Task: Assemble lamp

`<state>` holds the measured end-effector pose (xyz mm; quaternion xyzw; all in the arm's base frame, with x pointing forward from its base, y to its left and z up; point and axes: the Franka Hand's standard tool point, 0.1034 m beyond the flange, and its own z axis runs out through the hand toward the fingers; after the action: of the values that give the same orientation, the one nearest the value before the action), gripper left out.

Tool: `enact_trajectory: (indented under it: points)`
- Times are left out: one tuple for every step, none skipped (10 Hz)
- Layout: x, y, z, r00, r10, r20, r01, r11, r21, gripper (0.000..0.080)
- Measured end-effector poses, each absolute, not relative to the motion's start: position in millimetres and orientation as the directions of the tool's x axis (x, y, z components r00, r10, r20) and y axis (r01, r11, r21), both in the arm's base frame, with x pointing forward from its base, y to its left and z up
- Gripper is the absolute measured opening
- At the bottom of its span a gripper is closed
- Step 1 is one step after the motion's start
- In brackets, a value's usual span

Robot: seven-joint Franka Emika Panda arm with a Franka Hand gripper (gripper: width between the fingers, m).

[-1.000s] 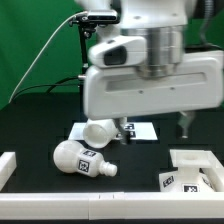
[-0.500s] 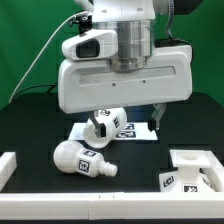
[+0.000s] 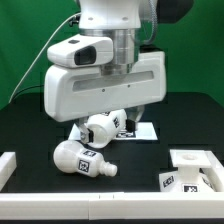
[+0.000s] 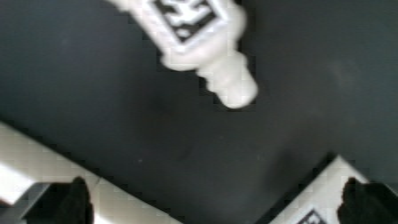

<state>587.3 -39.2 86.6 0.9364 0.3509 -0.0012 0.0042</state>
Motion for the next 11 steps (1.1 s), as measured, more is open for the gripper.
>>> enact_trajectory:
  points:
    - [587,-40,86.6,0.721,0.693,-0.008,0.693,-0.721,0.008,0.0698]
    - [587,-41,86.5,0.657,0.754,-0.013,0.754,-0.657,0.011,0.0698]
    - [587,-42,86.4,0.612,0.79,-0.015,0.791,-0.612,0.01,0.0698]
    - [586,-43,85.3,0.584,0.812,-0.016,0.812,-0.584,0.008,0.0698]
    - [579,-53,75.1,0.561,0.827,-0.013,0.828,-0.561,0.017,0.0698]
    - [565,-64,60.3,0.57,0.821,-0.024,0.821,-0.57,0.004,0.0698]
    - [558,-68,48.1,0.576,0.816,-0.036,0.817,-0.577,-0.011,0.0698]
    - [555,-68,37.0,0.576,0.816,-0.042,0.816,-0.577,-0.015,0.0698]
    - [551,-69,27.5,0.576,0.816,-0.05,0.816,-0.577,-0.024,0.0698]
    - [548,-68,21.0,0.573,0.818,-0.055,0.818,-0.575,-0.027,0.0698]
    - [549,-70,17.2,0.569,0.821,-0.051,0.821,-0.57,-0.017,0.0698]
